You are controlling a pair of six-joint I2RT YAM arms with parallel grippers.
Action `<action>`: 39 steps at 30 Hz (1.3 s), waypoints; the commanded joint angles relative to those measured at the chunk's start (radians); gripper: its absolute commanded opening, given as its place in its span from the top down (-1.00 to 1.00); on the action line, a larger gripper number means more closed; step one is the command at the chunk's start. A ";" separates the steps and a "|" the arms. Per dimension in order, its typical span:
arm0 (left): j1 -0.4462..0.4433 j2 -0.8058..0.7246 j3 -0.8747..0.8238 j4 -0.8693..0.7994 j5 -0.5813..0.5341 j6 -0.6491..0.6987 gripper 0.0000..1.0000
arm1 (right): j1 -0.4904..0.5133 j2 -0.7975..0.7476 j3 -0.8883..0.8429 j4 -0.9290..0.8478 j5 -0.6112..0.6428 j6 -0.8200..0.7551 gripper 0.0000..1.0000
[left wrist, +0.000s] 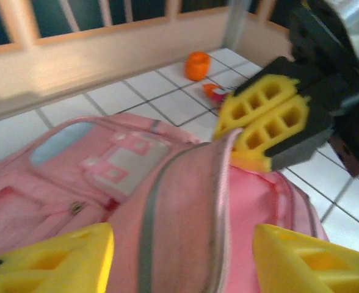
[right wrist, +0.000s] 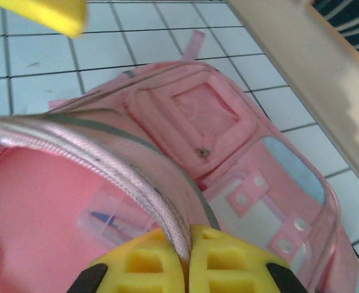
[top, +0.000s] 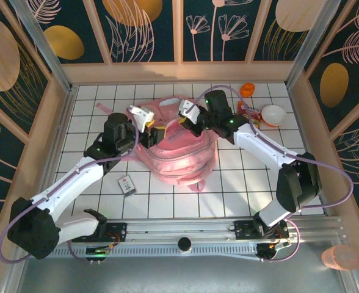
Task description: Pack the student bag
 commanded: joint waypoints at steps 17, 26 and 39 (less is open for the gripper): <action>0.142 0.118 -0.094 -0.702 -0.257 -0.812 -0.56 | 0.003 0.025 0.029 0.201 0.121 0.282 1.00; 0.147 0.154 -0.150 -0.762 -0.338 -0.858 -0.64 | 0.032 0.033 0.033 0.222 0.081 0.268 1.00; 0.148 0.236 -0.187 -0.707 -0.227 -0.807 -0.54 | 0.046 0.029 0.043 0.228 0.071 0.247 1.00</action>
